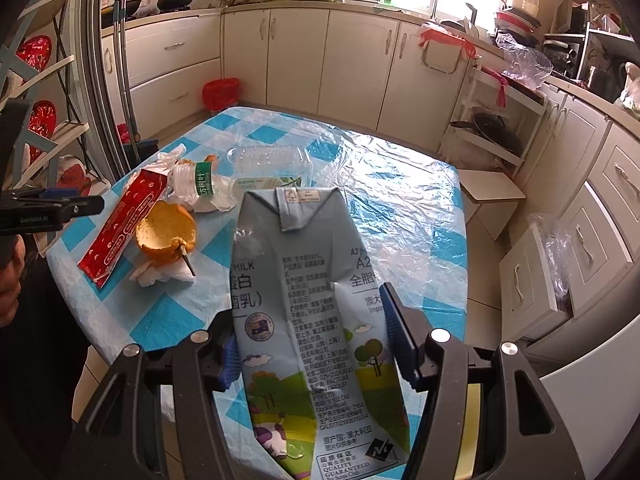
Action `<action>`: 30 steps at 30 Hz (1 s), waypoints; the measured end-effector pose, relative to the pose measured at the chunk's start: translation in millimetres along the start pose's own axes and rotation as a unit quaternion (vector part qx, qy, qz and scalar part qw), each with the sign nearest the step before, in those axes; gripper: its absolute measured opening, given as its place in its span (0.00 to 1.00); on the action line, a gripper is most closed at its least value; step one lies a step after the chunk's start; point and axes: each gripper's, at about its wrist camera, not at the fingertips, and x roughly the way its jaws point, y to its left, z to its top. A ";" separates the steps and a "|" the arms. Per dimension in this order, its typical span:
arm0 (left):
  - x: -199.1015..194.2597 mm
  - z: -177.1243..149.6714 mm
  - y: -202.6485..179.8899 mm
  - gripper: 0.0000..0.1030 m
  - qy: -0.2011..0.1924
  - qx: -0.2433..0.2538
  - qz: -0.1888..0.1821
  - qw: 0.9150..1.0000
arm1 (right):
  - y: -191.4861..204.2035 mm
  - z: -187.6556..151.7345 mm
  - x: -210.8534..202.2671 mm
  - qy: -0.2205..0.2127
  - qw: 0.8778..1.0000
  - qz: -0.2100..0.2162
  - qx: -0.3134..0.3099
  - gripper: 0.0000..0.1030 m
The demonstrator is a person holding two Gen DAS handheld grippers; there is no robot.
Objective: Collect trash
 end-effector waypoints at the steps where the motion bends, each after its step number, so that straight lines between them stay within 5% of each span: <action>1: 7.3 -1.7 2.2 0.78 0.007 -0.002 -0.001 1.000 | 0.8 -1.0 1.3 0.002 1.000 0.001 0.000 0.57; 8: 41.5 -11.3 -18.3 0.79 0.023 0.028 0.006 0.999 | 5.8 -5.8 12.6 0.017 1.000 0.007 -0.005 0.57; 11: 44.2 -8.3 -21.0 0.42 0.026 0.016 -0.014 0.999 | 5.6 -6.2 14.2 0.018 1.000 0.008 -0.005 0.57; 13: 44.0 -7.3 -20.4 0.08 0.030 0.007 -0.021 0.999 | 4.4 -5.5 14.0 0.016 1.000 0.009 -0.004 0.57; 23: -18.1 1.1 -27.8 0.04 -0.032 0.006 -0.053 0.998 | -1.5 -3.7 -7.3 -0.017 1.000 0.003 0.005 0.57; 30: -74.8 9.1 -78.4 0.04 -0.080 0.041 -0.116 0.989 | -14.2 -3.6 -33.1 -0.043 0.999 -0.011 0.029 0.57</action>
